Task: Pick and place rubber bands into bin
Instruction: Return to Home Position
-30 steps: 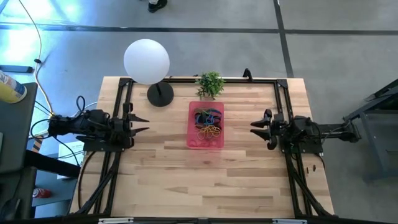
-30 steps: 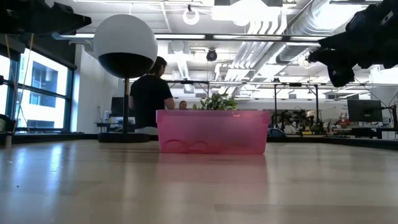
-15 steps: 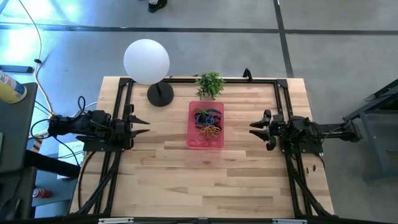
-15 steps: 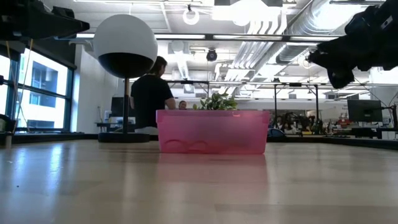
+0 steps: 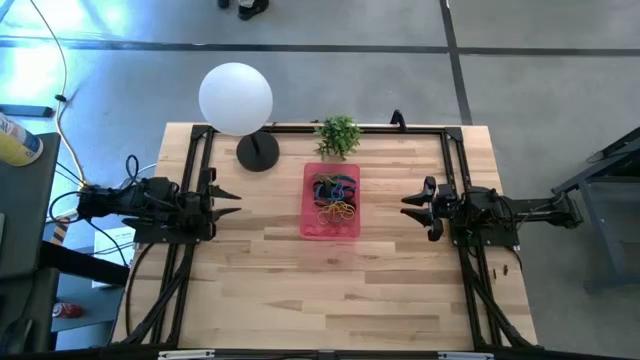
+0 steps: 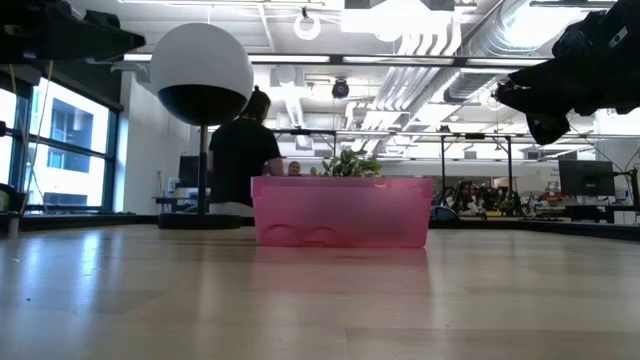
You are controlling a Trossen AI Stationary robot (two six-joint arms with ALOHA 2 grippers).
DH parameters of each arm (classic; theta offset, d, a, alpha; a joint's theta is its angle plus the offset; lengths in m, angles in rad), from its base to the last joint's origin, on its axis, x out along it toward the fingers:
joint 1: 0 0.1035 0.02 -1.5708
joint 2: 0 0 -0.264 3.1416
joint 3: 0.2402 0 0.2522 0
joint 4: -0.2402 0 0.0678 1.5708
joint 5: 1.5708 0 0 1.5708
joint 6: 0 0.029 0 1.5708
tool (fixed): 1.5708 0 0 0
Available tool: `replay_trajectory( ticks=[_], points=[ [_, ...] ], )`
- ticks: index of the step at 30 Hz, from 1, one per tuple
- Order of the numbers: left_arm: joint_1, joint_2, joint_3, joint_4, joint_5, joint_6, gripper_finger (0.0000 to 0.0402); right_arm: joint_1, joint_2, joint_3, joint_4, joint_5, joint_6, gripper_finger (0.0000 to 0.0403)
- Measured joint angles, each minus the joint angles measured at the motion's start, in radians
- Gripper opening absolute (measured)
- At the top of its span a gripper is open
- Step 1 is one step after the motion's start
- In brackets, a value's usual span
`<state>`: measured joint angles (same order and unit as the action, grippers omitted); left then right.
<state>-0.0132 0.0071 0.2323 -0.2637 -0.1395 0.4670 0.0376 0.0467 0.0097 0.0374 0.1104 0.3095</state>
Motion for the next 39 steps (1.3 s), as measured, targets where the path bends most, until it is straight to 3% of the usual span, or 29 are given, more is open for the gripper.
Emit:
replay_trajectory(
  ticks=[12, 19, 39],
  points=[
    [-0.001, 0.000, -0.218, 0.488, 0.023, 0.107, 0.0111, 0.000, 0.000, 0.000, 0.031, -0.013, -0.003, 0.0151],
    [0.000, 0.000, -0.224, 0.501, 0.079, 0.187, 0.0111, 0.004, 0.000, 0.000, 0.034, -0.014, -0.053, 0.0151],
    [0.000, 0.000, -0.223, 0.452, 0.083, 0.138, 0.0111, 0.004, 0.000, 0.003, -0.009, -0.014, -0.091, 0.0150]
  ],
)
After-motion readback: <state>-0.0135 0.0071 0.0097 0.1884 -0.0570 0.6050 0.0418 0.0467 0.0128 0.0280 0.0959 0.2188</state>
